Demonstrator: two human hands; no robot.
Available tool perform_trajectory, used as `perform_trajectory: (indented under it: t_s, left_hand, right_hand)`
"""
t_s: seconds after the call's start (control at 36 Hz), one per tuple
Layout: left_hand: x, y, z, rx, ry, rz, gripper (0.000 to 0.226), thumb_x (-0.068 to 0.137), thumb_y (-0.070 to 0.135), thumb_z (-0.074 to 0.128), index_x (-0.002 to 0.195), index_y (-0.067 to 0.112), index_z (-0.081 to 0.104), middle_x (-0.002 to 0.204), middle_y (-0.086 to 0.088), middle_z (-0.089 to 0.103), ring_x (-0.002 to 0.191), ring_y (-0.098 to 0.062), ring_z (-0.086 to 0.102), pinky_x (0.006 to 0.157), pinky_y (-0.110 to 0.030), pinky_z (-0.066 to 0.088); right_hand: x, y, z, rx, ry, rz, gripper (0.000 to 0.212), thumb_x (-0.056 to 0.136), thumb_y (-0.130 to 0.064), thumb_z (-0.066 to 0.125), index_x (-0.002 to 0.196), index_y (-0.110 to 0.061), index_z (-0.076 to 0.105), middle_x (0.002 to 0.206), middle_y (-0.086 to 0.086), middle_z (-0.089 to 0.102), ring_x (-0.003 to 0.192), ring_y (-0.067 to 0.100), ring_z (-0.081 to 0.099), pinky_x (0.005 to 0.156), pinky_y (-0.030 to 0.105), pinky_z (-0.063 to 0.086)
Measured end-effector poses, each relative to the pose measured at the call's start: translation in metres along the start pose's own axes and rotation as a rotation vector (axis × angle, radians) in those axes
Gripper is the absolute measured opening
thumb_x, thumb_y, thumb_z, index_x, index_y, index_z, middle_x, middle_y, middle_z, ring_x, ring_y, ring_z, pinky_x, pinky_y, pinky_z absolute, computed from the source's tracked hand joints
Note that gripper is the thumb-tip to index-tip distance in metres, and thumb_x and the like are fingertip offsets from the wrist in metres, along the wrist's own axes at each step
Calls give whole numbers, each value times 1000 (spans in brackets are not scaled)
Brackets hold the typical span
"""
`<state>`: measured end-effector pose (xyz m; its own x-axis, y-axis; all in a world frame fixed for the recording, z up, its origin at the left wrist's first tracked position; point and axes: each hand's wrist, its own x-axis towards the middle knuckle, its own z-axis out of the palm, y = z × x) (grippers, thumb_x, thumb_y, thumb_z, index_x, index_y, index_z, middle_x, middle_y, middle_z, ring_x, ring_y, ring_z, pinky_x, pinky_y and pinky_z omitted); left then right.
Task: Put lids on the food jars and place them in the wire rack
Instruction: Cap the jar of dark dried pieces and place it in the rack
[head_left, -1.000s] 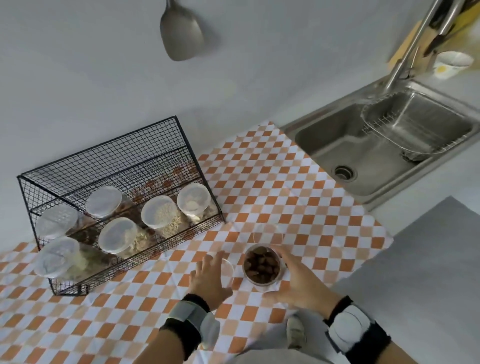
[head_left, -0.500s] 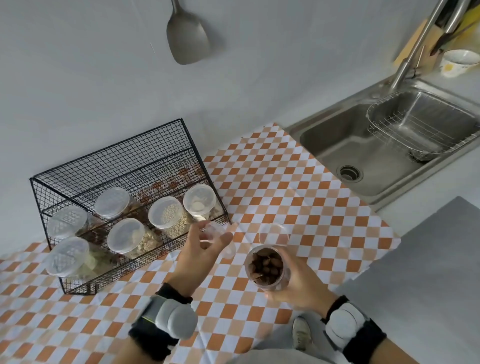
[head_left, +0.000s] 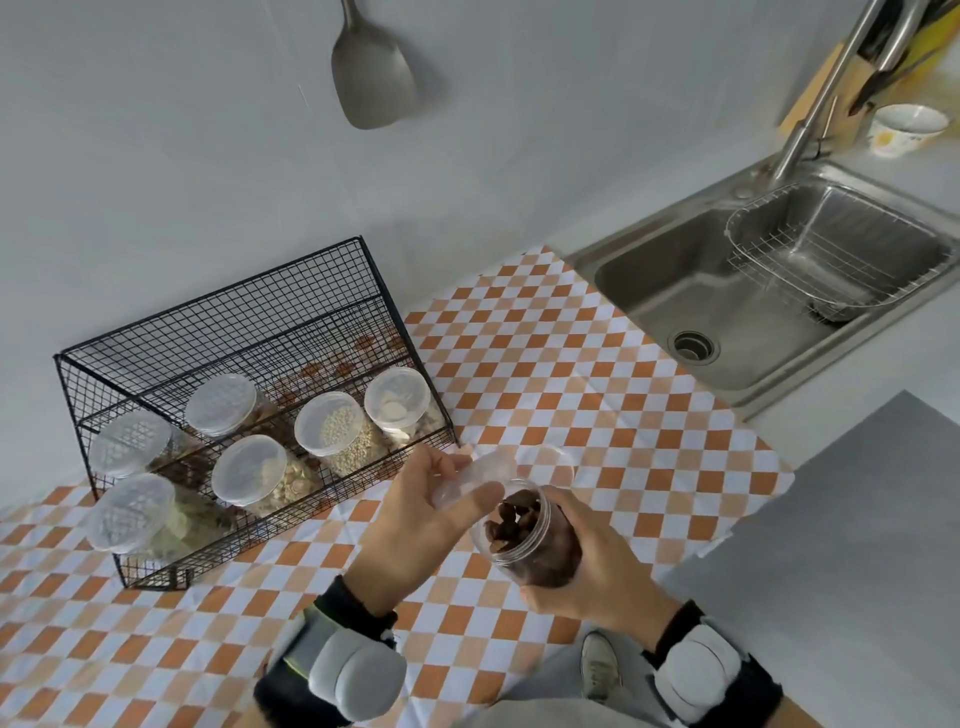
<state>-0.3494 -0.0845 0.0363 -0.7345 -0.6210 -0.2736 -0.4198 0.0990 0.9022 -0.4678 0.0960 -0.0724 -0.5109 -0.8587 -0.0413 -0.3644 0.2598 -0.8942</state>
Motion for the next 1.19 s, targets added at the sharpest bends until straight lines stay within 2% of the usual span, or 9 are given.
perform_trajectory:
  t_s: [0.11,0.31,0.42,0.56,0.67,0.81,0.94,1.08,1.19]
  left_hand:
    - [-6,1,6,31,-65,4,68,63,61,88,108,25,51,116,3,65,100,-11,67,76,-19,53]
    - [-10,3,11,10,-87,-7,78,58,66,86,117,44,40,125,12,55,112,-10,64,81,-25,59]
    - [-14,4,12,48,-104,-3,79,64,56,83,127,42,37,128,14,52,114,-9,62,84,-25,59]
    - [-19,8,15,50,-113,-12,83,66,55,78,133,37,33,123,16,49,107,-5,63,69,-12,54]
    - [-20,9,14,124,-131,-6,80,71,58,75,135,43,31,124,9,46,108,-4,59,68,-11,53]
    - [-19,11,10,241,-152,26,68,90,43,72,145,41,33,132,4,39,118,-10,48,69,-7,46]
    - [-20,16,9,334,-198,85,53,96,49,61,142,50,35,137,16,41,106,8,51,70,-2,44]
    - [-20,16,5,428,-179,133,41,97,55,55,133,43,41,129,10,51,99,9,51,68,-3,46]
    - [-22,16,4,438,-164,138,56,77,77,44,124,47,43,116,17,55,96,17,53,70,-6,44]
  right_hand:
    - [-1,-10,-3,-22,27,-24,85,65,-47,88,138,-43,45,126,-20,60,118,11,60,96,34,56]
    - [-1,-19,-4,-36,27,-25,84,65,-52,87,137,-44,45,126,-27,59,117,4,60,96,27,56]
    - [-1,-18,-1,2,27,6,90,66,-52,87,144,-35,44,132,-22,59,120,7,61,96,28,58]
    - [-1,-22,-1,-12,32,32,94,65,-57,87,145,-42,39,132,-27,55,119,3,59,96,24,57]
    - [-1,-25,-1,-48,22,31,93,65,-64,83,144,-48,36,134,-28,53,120,3,58,98,22,56]
    - [0,-33,-3,-83,19,1,88,65,-64,82,139,-54,35,133,-30,52,119,0,57,99,18,53]
    - [4,-51,-10,-152,11,-41,87,64,-62,80,140,-52,39,129,-29,57,115,-4,57,98,14,50]
    - [7,-59,-15,-196,3,-80,88,63,-62,80,142,-46,42,127,-28,60,113,-2,58,95,16,52]
    - [5,-62,-14,-209,1,-105,90,64,-65,78,143,-48,40,124,-27,61,110,-1,59,93,21,55]
